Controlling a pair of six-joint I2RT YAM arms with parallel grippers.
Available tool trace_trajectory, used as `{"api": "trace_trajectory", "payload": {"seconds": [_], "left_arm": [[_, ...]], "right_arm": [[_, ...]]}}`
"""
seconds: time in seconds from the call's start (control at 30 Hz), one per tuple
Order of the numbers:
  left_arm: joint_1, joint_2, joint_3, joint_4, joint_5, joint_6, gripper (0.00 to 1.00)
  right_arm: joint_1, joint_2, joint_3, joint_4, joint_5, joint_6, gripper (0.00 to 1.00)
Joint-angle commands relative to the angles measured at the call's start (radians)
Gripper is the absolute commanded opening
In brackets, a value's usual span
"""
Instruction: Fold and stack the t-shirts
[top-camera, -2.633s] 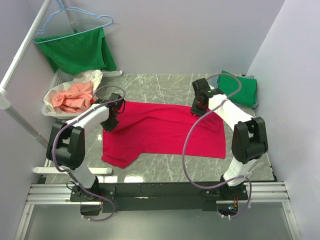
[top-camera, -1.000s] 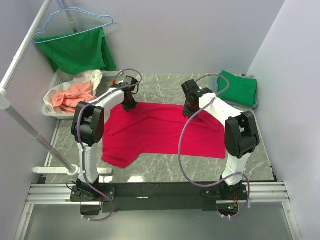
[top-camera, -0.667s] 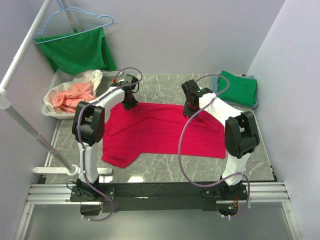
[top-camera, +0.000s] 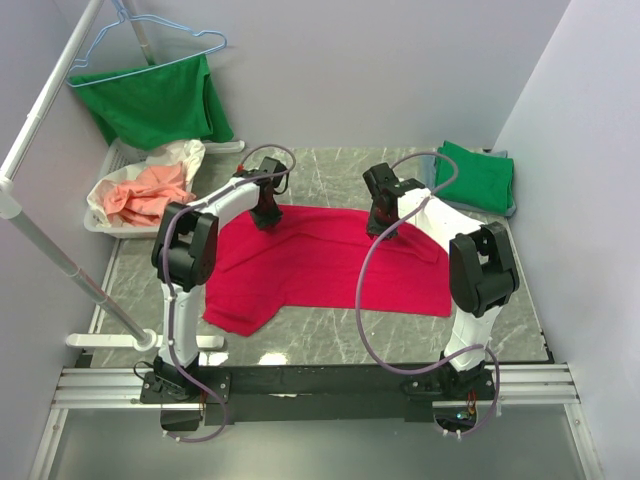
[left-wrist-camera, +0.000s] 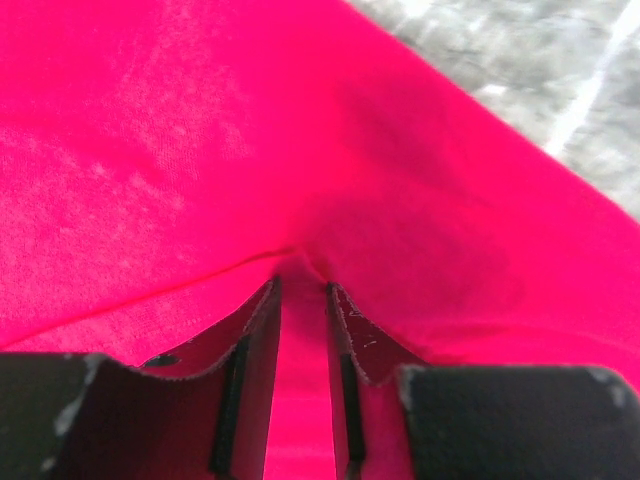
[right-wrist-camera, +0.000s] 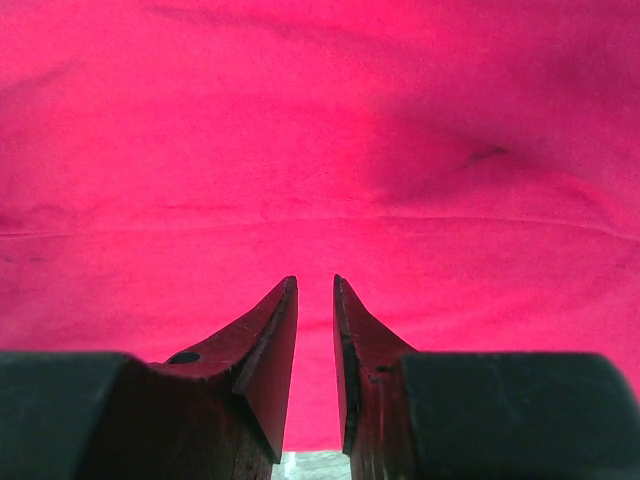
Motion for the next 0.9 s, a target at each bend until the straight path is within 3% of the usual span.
{"api": "trace_trajectory", "payload": {"seconds": [0.0, 0.27, 0.37, 0.5, 0.87], "left_arm": [[-0.001, 0.033, 0.025, -0.027, -0.038, -0.009, 0.32], [-0.001, 0.097, 0.096, -0.057, -0.064, 0.0, 0.34], [-0.001, 0.091, 0.081, -0.06, -0.066, -0.001, 0.25], [-0.001, 0.051, 0.036, -0.057, -0.083, -0.014, 0.03], [-0.042, -0.087, -0.054, -0.091, -0.141, -0.021, 0.01]], "right_arm": [[0.008, -0.031, -0.011, 0.014, 0.016, -0.006, 0.28], [0.006, -0.023, -0.008, 0.012, 0.019, -0.011, 0.28], [0.008, -0.022, -0.005, 0.012, 0.016, -0.01, 0.28], [0.008, -0.022, -0.008, 0.012, 0.019, -0.006, 0.28], [0.008, -0.038, -0.034, 0.023, 0.012, -0.003, 0.28]]}}
